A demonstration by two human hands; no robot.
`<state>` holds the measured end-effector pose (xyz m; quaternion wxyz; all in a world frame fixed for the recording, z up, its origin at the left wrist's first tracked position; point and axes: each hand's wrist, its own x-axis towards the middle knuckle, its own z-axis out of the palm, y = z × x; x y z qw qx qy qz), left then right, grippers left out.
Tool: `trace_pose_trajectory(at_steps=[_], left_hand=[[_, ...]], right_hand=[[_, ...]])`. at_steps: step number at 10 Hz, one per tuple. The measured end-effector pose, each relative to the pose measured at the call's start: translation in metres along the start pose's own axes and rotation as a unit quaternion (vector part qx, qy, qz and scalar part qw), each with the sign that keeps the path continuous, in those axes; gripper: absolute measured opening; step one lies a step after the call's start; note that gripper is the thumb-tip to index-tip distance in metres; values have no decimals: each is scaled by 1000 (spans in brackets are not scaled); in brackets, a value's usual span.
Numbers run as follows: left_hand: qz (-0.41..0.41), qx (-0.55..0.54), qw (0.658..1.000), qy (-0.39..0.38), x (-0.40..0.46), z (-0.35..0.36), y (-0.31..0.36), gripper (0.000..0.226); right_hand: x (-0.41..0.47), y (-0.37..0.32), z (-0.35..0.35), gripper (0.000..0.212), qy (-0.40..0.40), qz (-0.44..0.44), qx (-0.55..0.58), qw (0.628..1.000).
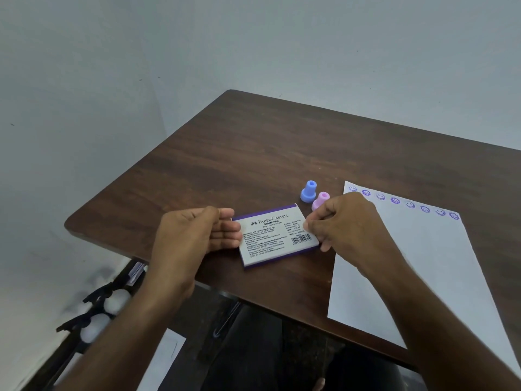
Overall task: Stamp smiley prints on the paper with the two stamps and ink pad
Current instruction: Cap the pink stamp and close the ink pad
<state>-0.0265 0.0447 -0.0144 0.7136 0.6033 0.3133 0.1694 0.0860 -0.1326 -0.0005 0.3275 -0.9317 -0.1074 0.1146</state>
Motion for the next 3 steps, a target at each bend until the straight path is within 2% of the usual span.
trace_pose_trajectory(at_steps=[1, 3], left_hand=[[41, 49, 998, -10, 2, -2, -1, 28], [167, 190, 967, -5, 9, 10, -2, 25]], right_hand=[[3, -1, 0, 18, -15, 15, -8, 1000], [-4, -2, -1, 35, 139, -120, -65, 981]])
